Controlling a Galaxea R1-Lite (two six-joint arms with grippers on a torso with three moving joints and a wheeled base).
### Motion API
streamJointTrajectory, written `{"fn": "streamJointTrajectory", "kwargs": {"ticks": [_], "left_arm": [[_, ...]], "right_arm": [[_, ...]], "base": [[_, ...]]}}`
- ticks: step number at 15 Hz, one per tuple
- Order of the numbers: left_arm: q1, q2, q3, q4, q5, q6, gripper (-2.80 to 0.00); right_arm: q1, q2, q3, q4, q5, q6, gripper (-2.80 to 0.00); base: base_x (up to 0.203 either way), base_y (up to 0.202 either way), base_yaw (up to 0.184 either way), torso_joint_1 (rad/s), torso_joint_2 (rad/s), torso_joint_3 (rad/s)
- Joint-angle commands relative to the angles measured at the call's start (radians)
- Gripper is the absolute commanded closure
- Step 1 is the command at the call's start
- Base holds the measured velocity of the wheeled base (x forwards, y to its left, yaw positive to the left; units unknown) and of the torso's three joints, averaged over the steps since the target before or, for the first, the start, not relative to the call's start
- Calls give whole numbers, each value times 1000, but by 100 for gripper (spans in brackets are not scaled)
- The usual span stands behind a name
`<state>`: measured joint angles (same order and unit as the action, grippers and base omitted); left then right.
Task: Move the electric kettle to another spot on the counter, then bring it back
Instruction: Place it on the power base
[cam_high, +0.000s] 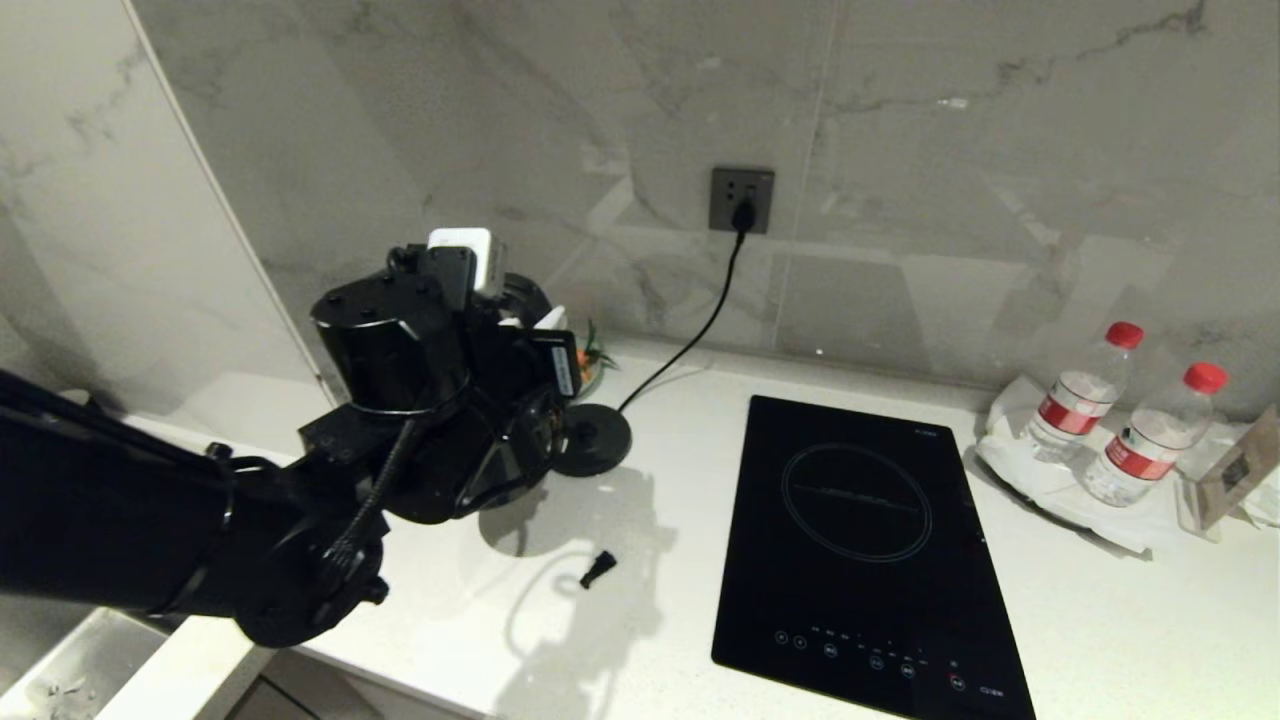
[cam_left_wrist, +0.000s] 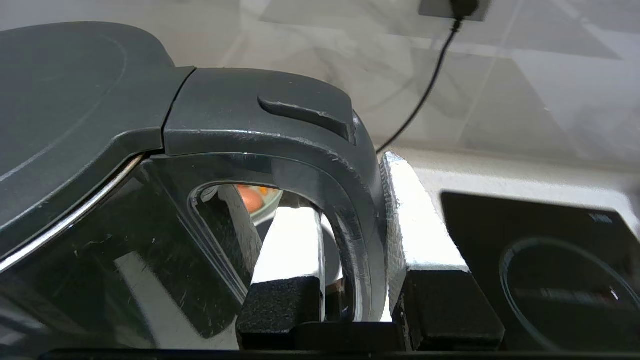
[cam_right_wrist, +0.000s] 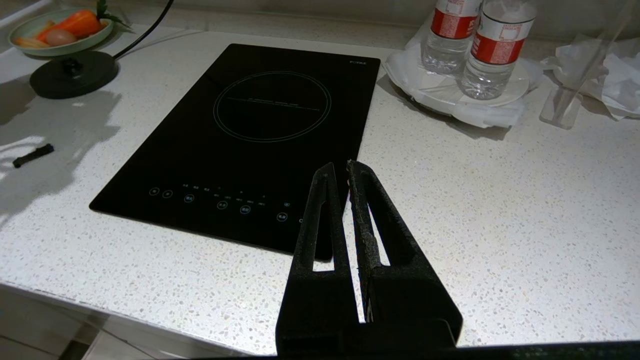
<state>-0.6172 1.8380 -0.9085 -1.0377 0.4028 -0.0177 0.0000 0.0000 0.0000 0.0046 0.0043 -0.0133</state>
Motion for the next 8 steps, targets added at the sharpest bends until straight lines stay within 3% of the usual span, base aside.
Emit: {"fn": "streamJointTrajectory", "kwargs": {"ticks": [1, 8], "left_arm": [[-8, 156, -106, -5, 12, -1, 0], [-24, 378, -441, 62, 70, 3, 0]], "right_arm": [[0, 0, 0, 0, 0, -1, 0], [0, 0, 0, 0, 0, -1, 0]], "base": [[0, 0, 0, 0, 0, 0], [0, 0, 0, 0, 0, 0]]}}
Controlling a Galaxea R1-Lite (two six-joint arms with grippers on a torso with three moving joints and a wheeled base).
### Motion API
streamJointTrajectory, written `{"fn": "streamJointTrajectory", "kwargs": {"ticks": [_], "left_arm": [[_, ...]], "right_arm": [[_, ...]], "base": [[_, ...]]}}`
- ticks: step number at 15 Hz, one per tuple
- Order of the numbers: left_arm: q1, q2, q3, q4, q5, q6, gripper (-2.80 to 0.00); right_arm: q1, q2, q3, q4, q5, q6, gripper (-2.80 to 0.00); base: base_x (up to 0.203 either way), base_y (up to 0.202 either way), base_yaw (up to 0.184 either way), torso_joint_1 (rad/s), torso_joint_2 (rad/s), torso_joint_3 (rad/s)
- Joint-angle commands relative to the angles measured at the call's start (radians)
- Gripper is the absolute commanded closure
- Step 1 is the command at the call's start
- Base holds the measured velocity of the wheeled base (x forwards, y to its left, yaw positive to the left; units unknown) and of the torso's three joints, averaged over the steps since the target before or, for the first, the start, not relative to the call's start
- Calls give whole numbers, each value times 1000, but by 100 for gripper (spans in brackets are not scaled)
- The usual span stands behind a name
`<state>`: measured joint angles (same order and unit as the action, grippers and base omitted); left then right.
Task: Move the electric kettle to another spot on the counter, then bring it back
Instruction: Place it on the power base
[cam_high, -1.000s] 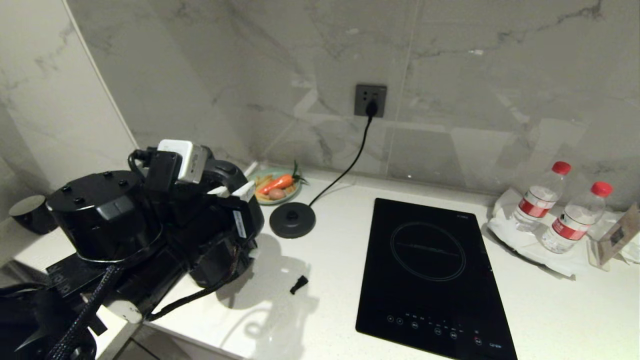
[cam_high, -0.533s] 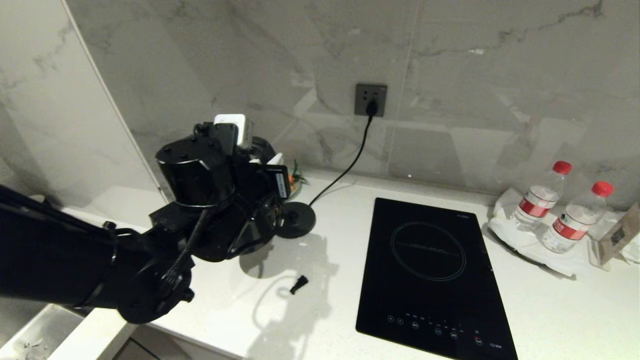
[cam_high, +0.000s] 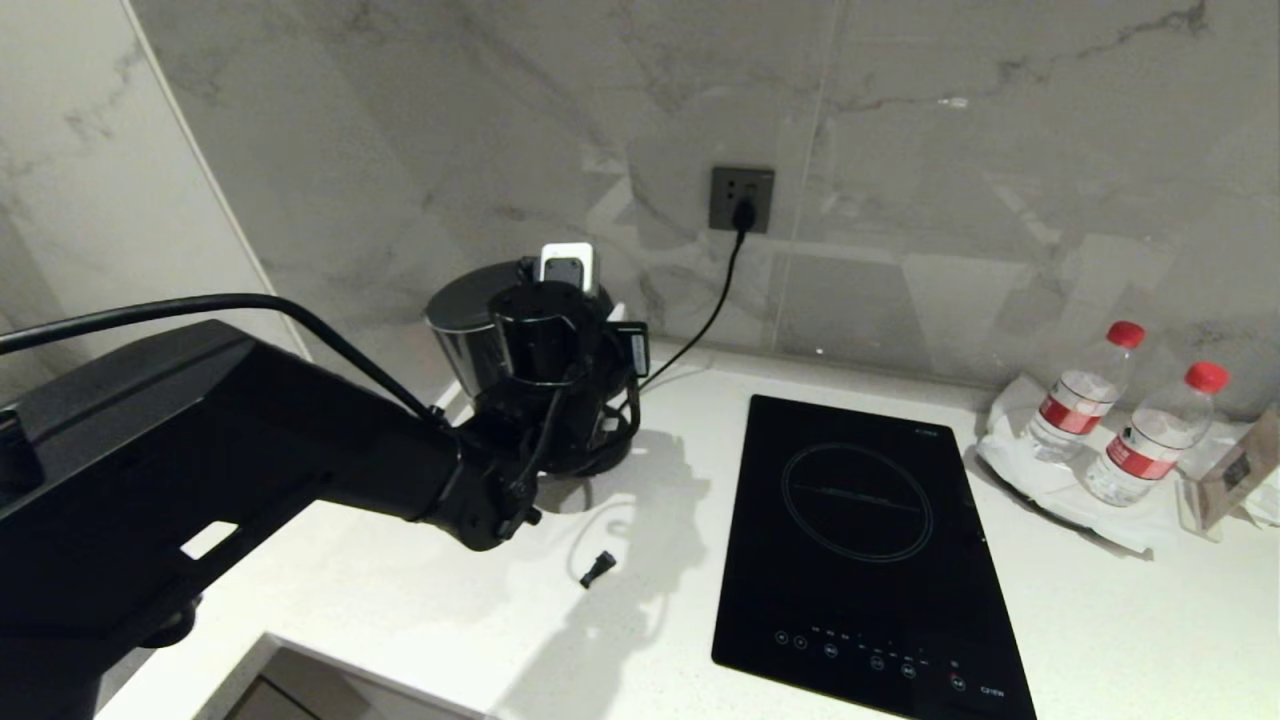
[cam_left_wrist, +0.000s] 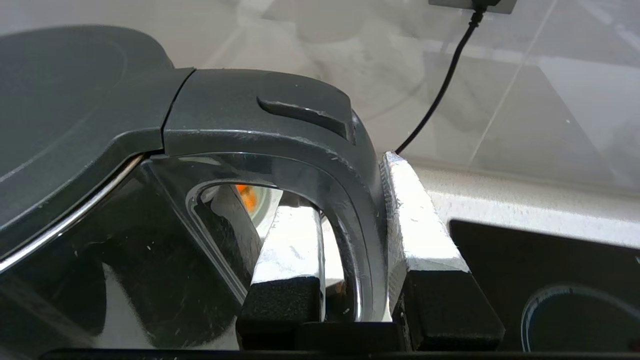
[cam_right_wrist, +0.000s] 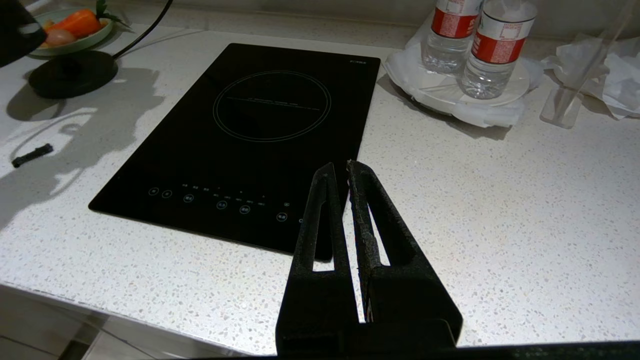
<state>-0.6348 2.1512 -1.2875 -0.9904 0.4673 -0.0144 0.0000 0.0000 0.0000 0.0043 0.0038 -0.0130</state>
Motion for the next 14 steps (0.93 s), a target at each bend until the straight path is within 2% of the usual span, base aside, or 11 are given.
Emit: {"fn": "streamJointTrajectory", "kwargs": {"ticks": [1, 10, 14], "left_arm": [[-13, 76, -96, 54, 7, 0, 0], [-46, 261, -347, 111, 35, 20, 0], [-42, 349, -481, 131, 44, 69, 0]], "right_arm": [[0, 0, 0, 0, 1, -1, 0], [0, 0, 0, 0, 1, -1, 0], [0, 0, 0, 0, 1, -1, 0]], "base": [[0, 0, 0, 0, 0, 0], [0, 0, 0, 0, 0, 0], [0, 0, 0, 0, 0, 0]]}}
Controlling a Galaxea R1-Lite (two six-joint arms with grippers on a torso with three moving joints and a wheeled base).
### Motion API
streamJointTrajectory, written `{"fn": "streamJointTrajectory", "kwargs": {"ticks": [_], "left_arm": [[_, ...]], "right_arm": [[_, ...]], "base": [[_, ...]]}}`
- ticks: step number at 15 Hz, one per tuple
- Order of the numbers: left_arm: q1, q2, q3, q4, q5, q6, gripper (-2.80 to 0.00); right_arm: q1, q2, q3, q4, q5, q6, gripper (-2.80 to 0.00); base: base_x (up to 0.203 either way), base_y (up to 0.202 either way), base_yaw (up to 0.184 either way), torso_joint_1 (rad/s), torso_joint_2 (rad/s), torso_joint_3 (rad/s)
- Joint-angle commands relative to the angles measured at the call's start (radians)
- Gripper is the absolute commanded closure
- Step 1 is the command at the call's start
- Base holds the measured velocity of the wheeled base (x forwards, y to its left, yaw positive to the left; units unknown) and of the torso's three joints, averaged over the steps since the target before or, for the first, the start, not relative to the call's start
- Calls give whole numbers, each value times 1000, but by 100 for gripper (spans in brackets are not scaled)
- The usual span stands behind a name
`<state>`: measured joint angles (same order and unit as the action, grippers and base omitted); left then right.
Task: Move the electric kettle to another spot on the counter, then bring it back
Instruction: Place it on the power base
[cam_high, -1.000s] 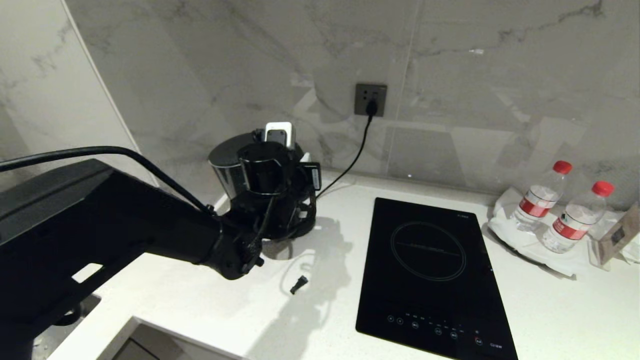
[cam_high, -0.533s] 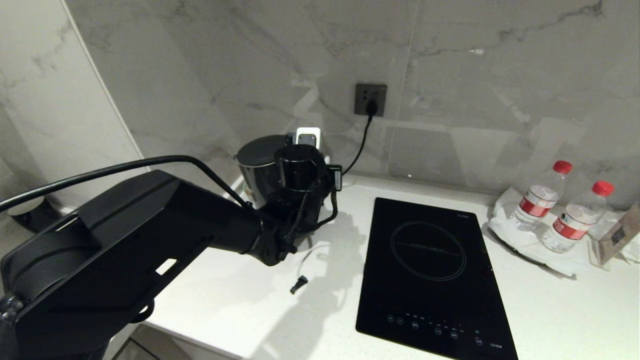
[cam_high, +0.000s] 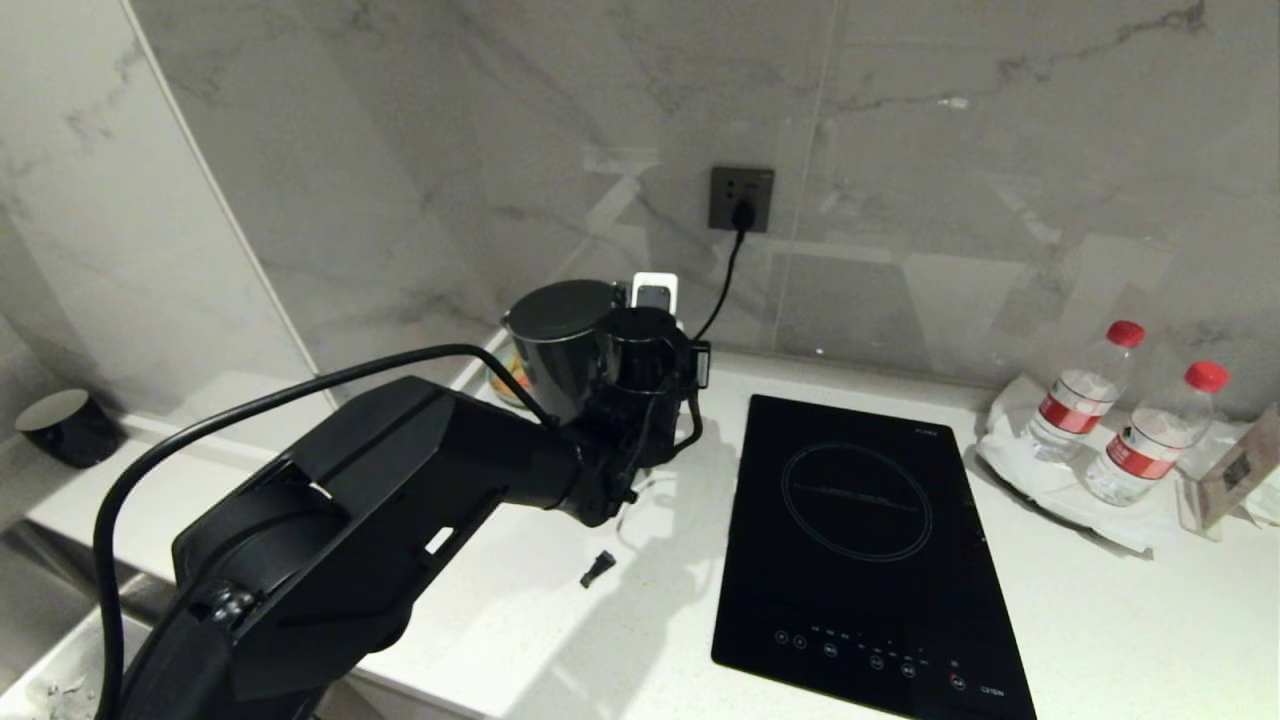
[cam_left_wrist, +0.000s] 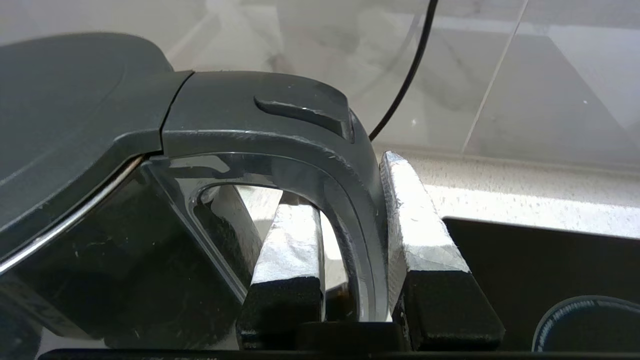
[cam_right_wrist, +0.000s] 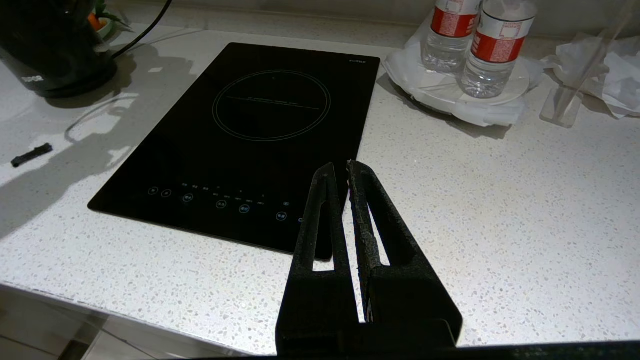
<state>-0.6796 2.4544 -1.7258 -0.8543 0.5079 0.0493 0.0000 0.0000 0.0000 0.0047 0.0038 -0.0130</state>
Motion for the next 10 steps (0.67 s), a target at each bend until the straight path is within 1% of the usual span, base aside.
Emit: {"fn": "streamJointTrajectory", "kwargs": {"ticks": [1, 5, 6, 10], "left_arm": [[6, 68, -74, 7, 4, 16, 0], [11, 91, -135, 43, 1, 23, 0], [22, 99, -146, 58, 1, 24, 0], [42, 110, -162, 69, -10, 25, 0]], "right_arm": [[0, 0, 0, 0, 1, -1, 0], [0, 0, 0, 0, 1, -1, 0], [0, 0, 0, 0, 1, -1, 0], [0, 0, 0, 0, 1, -1, 0]], "base": [[0, 0, 0, 0, 0, 0], [0, 0, 0, 0, 0, 0], [0, 0, 0, 0, 0, 0], [0, 0, 0, 0, 0, 0]]}}
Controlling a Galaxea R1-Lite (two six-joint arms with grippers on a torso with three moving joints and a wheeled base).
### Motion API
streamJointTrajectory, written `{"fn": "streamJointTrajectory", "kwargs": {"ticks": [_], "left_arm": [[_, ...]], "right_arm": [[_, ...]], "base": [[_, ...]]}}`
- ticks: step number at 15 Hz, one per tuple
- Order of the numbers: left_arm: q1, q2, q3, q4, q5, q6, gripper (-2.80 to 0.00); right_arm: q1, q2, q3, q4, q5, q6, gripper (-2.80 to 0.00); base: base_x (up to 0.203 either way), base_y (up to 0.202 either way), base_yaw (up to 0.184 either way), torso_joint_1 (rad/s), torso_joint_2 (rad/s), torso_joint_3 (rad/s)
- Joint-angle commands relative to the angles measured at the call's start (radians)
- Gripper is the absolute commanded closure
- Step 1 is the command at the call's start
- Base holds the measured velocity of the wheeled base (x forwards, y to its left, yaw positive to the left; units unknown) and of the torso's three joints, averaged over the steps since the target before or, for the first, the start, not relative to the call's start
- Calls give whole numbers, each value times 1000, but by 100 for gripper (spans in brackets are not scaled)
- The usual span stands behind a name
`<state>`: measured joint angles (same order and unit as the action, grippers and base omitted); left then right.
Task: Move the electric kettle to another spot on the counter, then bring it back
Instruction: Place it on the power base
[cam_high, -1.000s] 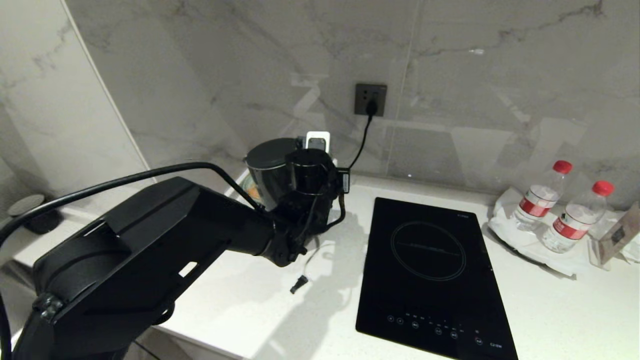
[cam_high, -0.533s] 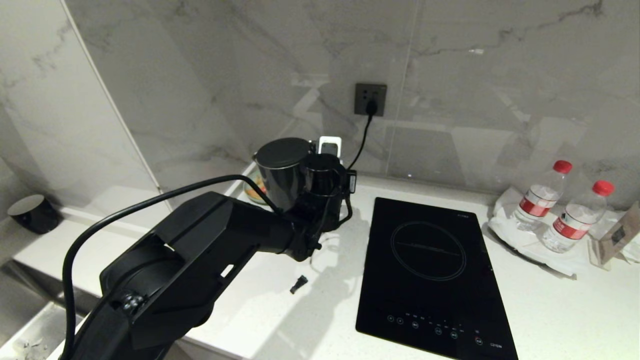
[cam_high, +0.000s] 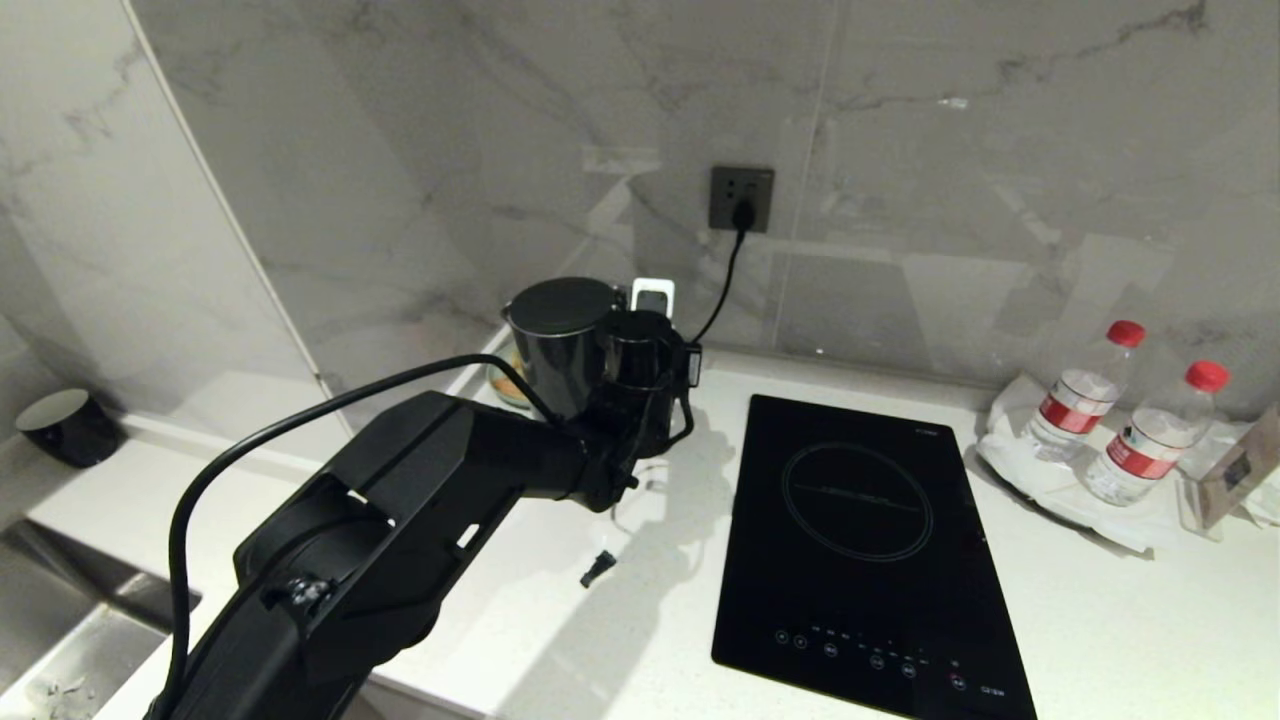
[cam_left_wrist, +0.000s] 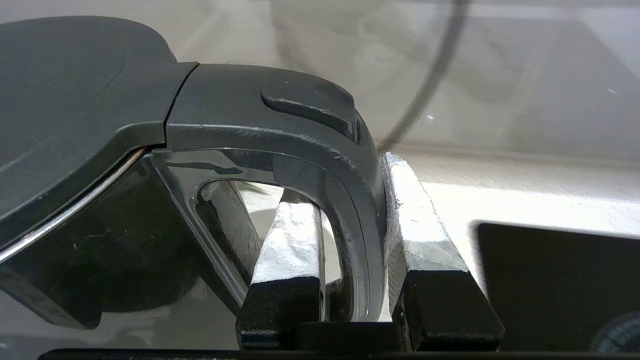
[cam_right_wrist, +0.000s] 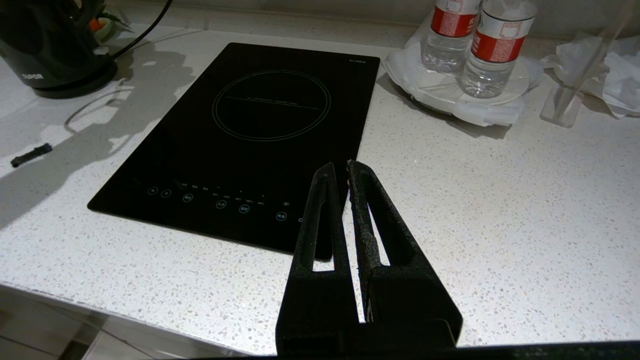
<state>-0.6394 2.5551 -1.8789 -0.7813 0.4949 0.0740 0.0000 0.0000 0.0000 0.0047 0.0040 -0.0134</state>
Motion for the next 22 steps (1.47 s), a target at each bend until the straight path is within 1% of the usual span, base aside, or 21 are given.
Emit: {"fn": "streamJointTrajectory", "kwargs": {"ticks": [1, 3, 10, 12, 14, 16, 21, 22], "left_arm": [[6, 28, -29, -4, 5, 6, 0], [11, 51, -60, -4, 2, 32, 0], [-22, 48, -65, -3, 7, 32, 0], [-22, 52, -57, 1, 14, 35, 0], [-20, 53, -51, 22, 30, 55, 0], [-23, 43, -59, 19, 40, 53, 0], [-43, 20, -17, 19, 47, 47, 0], [-45, 20, -16, 23, 51, 49, -280]], "right_arm": [[0, 0, 0, 0, 1, 0, 0], [0, 0, 0, 0, 1, 0, 0], [0, 0, 0, 0, 1, 0, 0], [0, 0, 0, 0, 1, 0, 0], [0, 0, 0, 0, 1, 0, 0], [0, 0, 0, 0, 1, 0, 0], [0, 0, 0, 0, 1, 0, 0], [0, 0, 0, 0, 1, 0, 0]], "base": [[0, 0, 0, 0, 0, 0], [0, 0, 0, 0, 0, 0], [0, 0, 0, 0, 0, 0], [0, 0, 0, 0, 0, 0], [0, 0, 0, 0, 0, 0], [0, 0, 0, 0, 0, 0], [0, 0, 0, 0, 0, 0], [0, 0, 0, 0, 0, 0]]}}
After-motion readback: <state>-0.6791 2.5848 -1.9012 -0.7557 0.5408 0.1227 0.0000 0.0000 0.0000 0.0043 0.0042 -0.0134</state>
